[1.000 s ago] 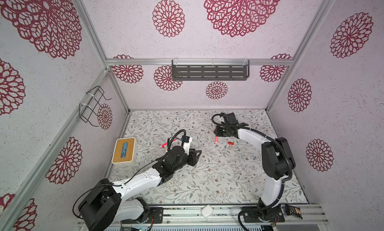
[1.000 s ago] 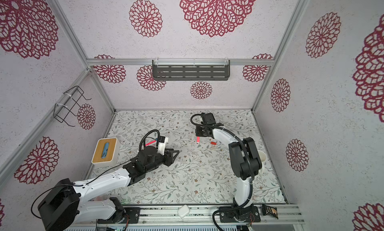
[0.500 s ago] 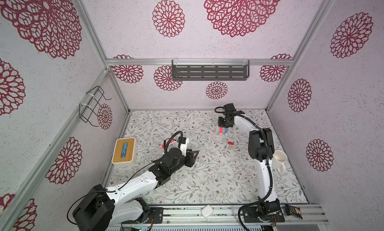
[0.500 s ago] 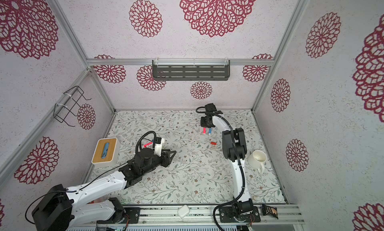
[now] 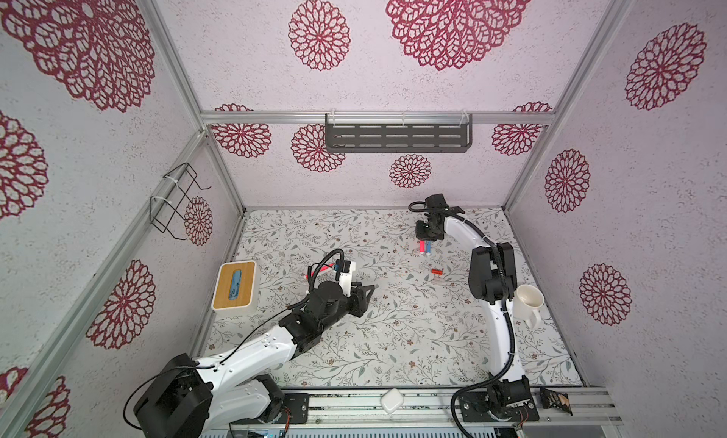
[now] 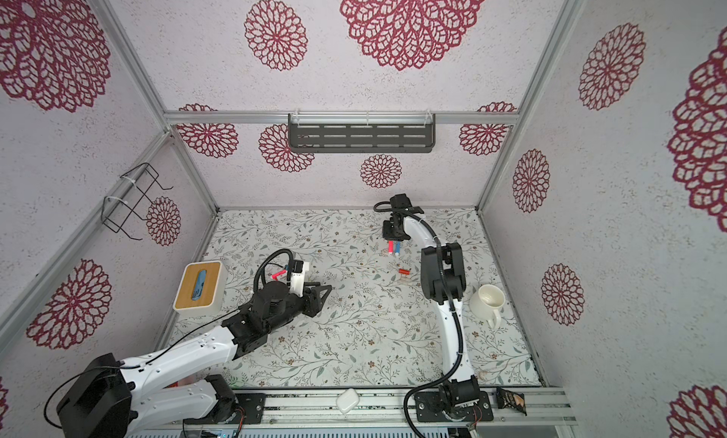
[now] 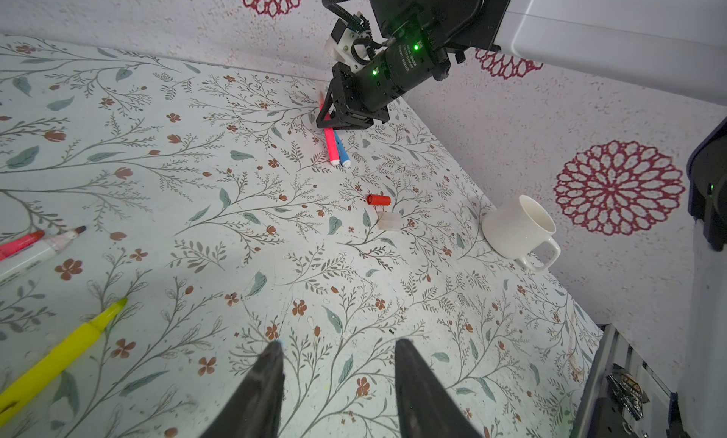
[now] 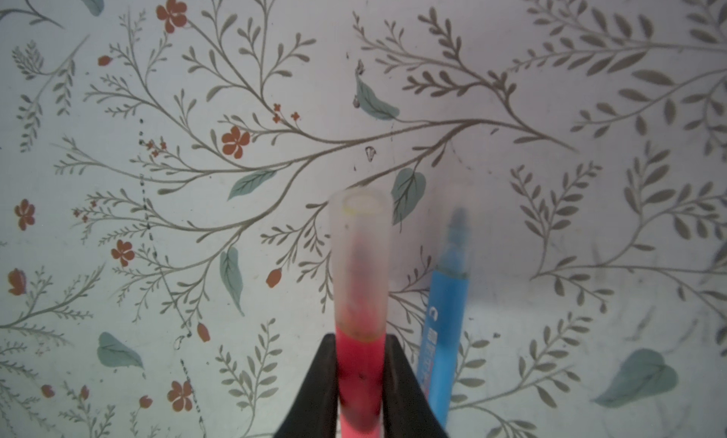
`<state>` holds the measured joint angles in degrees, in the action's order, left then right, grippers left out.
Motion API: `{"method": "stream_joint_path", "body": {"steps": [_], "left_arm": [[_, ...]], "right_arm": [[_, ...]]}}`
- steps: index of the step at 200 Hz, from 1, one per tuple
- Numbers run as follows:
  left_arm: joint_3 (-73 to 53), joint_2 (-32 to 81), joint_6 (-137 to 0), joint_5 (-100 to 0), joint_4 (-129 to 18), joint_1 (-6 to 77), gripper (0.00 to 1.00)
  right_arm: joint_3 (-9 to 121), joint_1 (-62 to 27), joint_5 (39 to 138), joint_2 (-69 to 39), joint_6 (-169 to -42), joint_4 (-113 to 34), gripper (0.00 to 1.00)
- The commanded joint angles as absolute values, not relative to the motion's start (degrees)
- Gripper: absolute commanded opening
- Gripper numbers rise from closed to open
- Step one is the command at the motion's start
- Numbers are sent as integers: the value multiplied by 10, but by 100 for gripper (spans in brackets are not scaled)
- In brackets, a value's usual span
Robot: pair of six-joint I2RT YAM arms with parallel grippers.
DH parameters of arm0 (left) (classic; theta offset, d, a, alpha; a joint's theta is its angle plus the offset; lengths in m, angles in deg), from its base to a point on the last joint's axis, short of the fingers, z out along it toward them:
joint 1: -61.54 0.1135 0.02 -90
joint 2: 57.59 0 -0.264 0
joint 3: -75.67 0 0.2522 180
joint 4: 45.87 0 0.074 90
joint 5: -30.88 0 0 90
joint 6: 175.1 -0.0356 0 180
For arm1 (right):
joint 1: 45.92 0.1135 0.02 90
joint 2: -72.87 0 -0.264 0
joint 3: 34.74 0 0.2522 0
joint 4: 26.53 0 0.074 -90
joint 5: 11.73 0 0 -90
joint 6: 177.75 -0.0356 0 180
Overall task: Insert the pens into the pen caps
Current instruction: 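Carry the capped pink highlighter with the right gripper toward the blue marker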
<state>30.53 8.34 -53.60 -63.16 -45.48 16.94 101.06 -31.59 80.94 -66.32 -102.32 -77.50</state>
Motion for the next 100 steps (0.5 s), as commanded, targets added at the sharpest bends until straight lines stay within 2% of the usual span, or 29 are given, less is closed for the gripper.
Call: {"method": "stream_joint_path", "body": {"steps": [1,100], "left_arm": [[311,68,-543,-642,-462,168,48],[314,62,-533,-640,-465,168,48]], "right_arm": [[1026,-318,797,-663,-1016,-789,27],[971,-291,794,-606,-997,-746,30]]}}
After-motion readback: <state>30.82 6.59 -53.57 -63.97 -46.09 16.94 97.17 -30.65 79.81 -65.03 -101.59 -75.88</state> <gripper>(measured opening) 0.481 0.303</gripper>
